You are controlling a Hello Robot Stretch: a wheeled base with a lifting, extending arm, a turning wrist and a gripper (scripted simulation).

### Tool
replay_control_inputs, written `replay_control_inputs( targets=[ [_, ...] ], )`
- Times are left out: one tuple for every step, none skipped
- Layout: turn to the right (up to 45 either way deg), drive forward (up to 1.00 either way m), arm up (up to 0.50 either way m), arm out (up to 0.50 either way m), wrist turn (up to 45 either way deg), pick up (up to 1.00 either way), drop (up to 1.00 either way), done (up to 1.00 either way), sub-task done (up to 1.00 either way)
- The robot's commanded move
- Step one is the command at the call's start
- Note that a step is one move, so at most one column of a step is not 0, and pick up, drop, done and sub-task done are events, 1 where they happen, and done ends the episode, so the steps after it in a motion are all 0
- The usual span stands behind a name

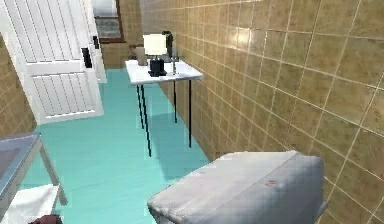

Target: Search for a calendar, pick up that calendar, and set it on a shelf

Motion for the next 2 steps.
replay_control_inputs(
  targets=[
    [0.0, 0.2, 0.0, 0.0, 0.0, 0.0, 0.0, 0.0, 0.0],
    [-45.0, 0.0, 0.0, 0.0, 0.0, 0.0, 0.0, 0.0, 0.0]
  ],
)
